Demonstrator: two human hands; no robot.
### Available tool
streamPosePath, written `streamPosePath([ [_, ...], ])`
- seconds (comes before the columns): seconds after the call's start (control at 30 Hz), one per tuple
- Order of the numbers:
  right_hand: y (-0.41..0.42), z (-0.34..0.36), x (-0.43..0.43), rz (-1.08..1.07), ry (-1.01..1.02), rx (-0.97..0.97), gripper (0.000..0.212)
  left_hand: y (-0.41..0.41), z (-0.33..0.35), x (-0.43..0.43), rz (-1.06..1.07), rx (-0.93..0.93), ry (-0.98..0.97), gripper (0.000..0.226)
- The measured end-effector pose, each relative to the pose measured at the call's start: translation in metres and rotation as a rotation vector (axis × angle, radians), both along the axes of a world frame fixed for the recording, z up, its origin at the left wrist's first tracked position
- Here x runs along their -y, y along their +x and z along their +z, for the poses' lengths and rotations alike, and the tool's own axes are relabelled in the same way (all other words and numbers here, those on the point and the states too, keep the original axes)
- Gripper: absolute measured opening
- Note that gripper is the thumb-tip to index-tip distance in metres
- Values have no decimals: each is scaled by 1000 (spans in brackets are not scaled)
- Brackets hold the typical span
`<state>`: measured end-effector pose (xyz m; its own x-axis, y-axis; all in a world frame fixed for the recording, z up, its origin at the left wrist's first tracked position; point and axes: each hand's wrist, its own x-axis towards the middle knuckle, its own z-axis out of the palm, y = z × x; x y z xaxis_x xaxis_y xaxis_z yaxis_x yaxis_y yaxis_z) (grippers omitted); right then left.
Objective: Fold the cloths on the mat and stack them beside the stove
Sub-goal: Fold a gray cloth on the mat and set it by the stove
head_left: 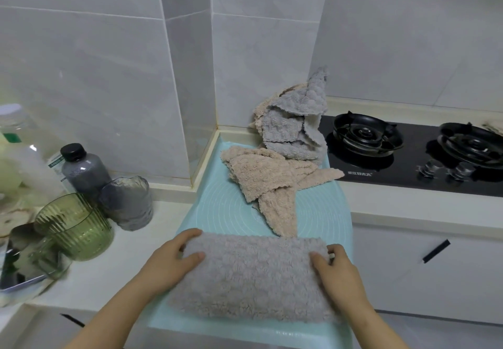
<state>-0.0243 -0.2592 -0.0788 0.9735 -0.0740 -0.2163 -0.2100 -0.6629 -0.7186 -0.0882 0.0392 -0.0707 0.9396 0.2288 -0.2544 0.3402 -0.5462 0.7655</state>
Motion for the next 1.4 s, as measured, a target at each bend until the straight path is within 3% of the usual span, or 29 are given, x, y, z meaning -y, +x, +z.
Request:
streamPosePath([
  [0.1, -1, -4, 0, 1, -60, 91, 8, 8, 1, 5, 77, 104, 31, 29],
  [0.2, -3, -5, 1, 7, -82, 135, 4, 10, -6, 6, 175, 89, -17, 28],
  [0.5, 7, 7, -4, -91, 103, 224, 8, 11, -15, 5, 362, 123, -112, 22],
  [0.63, 16, 0, -5, -125, 55, 149, 8, 11, -18, 8, 349, 107, -11, 18],
  [0.77, 10, -2, -7, -144, 18, 52, 46, 10, -14, 11, 329, 122, 58, 35],
  [0.83, 2, 0, -8, -71, -114, -4, 54, 6, -13, 16, 285, 60, 238, 48],
  [0.9, -6, 2, -9, 32, -265, -94, 46, -2, -12, 20, 232, -80, 427, 59],
  [0.97, -9, 3, -7, 102, -307, -159, 38, -8, -14, 20, 180, -122, 464, 62],
  [1.07, -7, 4, -4, 138, -206, -159, 24, -6, -17, 19, 77, 26, 412, 50],
  [1.13, -7, 4, -3, 120, -128, -73, 25, -4, -20, 16, 56, 120, 431, 38],
  [1.23, -11, 6, 0, 85, -78, -13, 25, -5, -22, 16, 80, 144, 623, 26],
  [1.3, -11, 8, 5, 72, -58, -36, 17, -5, -29, 19, 85, 271, 809, 25],
  [1.4, -12, 11, 7, 83, -39, -89, 29, -5, -35, 41, -88, 353, 784, 40],
])
